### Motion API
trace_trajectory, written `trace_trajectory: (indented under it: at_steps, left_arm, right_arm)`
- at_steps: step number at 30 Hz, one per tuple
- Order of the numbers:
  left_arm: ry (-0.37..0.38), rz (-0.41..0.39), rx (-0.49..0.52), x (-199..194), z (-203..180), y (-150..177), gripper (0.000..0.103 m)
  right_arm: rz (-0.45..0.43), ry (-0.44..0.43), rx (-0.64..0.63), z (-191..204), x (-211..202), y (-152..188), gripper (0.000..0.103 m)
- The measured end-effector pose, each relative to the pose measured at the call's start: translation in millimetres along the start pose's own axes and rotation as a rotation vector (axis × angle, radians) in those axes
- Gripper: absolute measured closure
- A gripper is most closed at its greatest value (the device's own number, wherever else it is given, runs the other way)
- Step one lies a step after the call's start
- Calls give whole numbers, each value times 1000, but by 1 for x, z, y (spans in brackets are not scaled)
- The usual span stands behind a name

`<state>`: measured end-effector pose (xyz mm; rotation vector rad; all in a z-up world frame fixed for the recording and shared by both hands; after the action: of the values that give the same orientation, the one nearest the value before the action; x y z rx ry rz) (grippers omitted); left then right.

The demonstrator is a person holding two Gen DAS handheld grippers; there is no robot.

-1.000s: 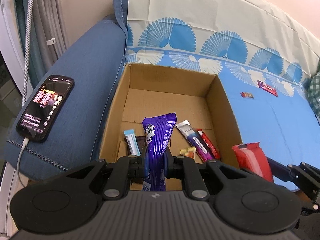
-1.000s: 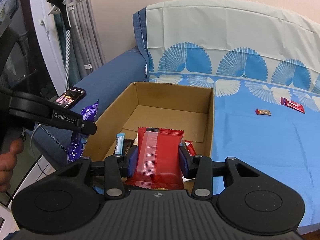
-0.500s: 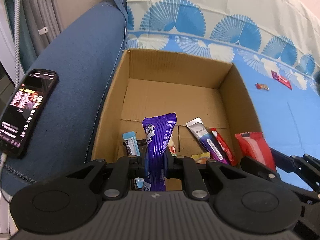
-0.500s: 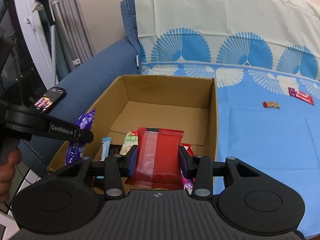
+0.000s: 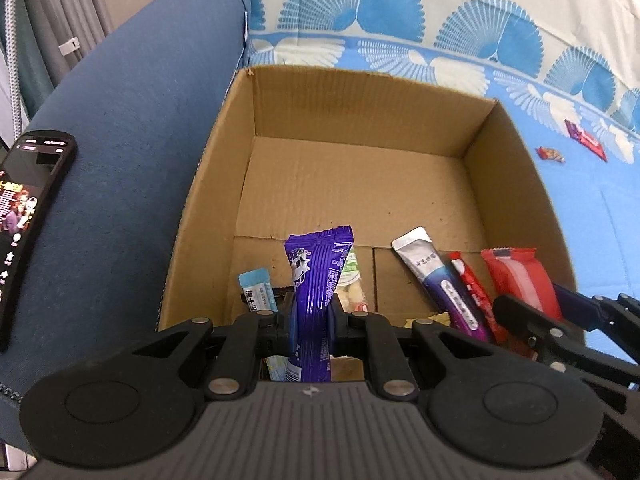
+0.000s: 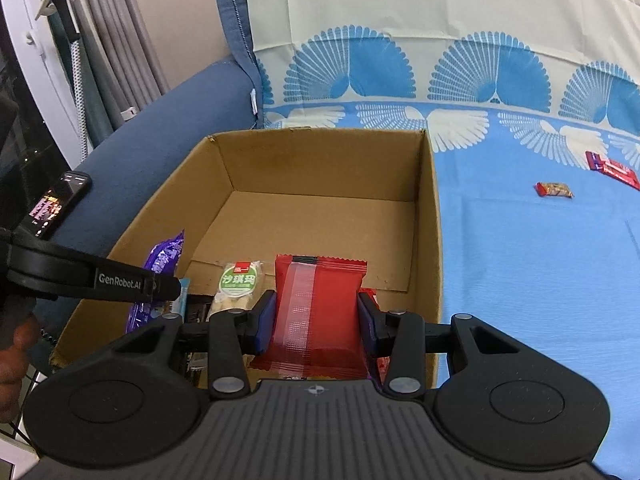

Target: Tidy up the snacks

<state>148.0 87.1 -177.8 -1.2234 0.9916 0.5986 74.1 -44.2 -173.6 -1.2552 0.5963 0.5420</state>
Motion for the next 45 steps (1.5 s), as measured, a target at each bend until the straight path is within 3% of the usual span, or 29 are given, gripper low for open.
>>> trace_trajectory:
  at_steps: [5, 6, 7, 8, 9, 10, 15, 23, 33, 45]
  left_arm:
    - [-28, 7, 5, 11, 4, -2, 86]
    - [-30, 6, 2, 11, 6, -2, 71]
    - [-31, 7, -3, 10, 7, -2, 33]
    - [-34, 6, -11, 9, 9, -3, 14]
    - [-44, -6, -25, 6, 12, -4, 1]
    - [-52, -29, -39, 1, 14, -5, 0]
    - [-64, 2, -31, -13, 17, 7, 0]
    - [-73, 26, -28, -54, 10, 48, 0]
    - [-93, -16, -25, -114, 10, 101, 0]
    - [-68, -86, 13, -160, -16, 116, 0]
  right_arm:
    - [4, -3, 19, -2, 9, -1, 58]
    - [1, -8, 28, -2, 10, -3, 55]
    - [-2, -10, 42, -3, 10, -5, 50]
    - [-4, -12, 59, -4, 10, -8, 43]
    - [-12, -6, 78, -6, 8, -10, 29]
    - [-25, 4, 93, -8, 5, -12, 20]
    - [-4, 31, 109, -11, -11, -4, 11]
    - [7, 43, 63, 9, -64, 29, 6]
    - [-85, 40, -4, 35, -132, 46, 4]
    - [-215, 62, 8, 25, -200, 50, 3]
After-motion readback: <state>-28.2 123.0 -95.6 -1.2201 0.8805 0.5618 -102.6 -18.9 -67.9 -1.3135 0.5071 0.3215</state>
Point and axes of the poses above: each gripper's, at about its wrist camera, not at the fingertips, and x roughly the way its jaws point, z to its left, y to its underside, the point moved 9 cm from there along x, roughly the way its jaws point, and after that the axes turned 1 degree about -x, right-handed, at the moved point
